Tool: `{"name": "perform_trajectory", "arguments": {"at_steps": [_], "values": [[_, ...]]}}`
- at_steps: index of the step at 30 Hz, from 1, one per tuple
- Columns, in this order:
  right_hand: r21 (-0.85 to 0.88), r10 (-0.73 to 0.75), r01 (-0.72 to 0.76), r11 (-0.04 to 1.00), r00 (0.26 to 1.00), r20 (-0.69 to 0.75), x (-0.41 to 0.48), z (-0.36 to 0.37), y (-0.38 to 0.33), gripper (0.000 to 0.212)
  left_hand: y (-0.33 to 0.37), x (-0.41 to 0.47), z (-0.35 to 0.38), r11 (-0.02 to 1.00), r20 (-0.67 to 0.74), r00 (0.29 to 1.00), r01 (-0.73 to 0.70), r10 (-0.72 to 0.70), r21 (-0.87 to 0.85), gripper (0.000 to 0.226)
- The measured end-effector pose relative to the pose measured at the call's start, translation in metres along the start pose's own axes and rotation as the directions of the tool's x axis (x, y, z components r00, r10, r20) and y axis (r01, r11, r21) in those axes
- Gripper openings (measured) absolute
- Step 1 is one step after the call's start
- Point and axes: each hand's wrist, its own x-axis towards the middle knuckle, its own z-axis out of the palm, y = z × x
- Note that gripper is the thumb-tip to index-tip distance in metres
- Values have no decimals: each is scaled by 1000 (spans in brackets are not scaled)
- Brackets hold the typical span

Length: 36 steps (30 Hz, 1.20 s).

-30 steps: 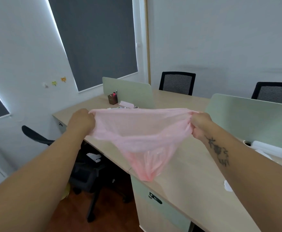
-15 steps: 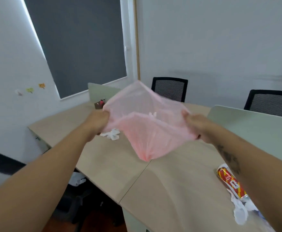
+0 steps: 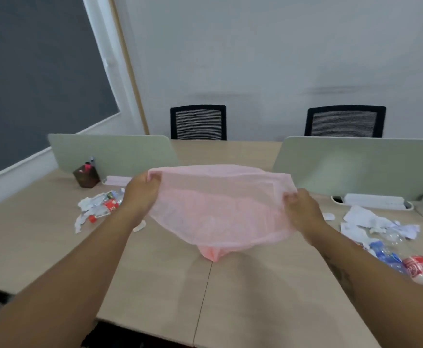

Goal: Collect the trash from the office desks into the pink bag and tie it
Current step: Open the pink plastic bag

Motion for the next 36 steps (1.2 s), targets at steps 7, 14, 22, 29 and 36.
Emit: {"name": "perform_trajectory", "arguments": {"at_steps": [7, 14, 22, 29, 36], "values": [[-533, -450, 359, 766, 892, -45, -12, 20, -48, 110, 28, 15, 15, 944, 239, 917, -330, 320, 0, 29], [-374, -474, 437, 818, 880, -8, 12, 16, -63, 23, 27, 23, 10, 916, 260, 904, -381, 340, 125, 18], [62, -154, 157, 986, 987, -45, 44, 3, -34, 22, -41, 8, 56, 956, 197, 941, 290, -277, -43, 18], [113, -187, 234, 966, 928, -321, 59, -39, -27, 21, 56, 11, 49, 987, -307, 948, -121, 83, -106, 41], [16, -183, 196, 980, 937, -297, 63, -58, 39, 15, 32, -19, 90, 961, -225, 936, -248, 270, 122, 43]]}}
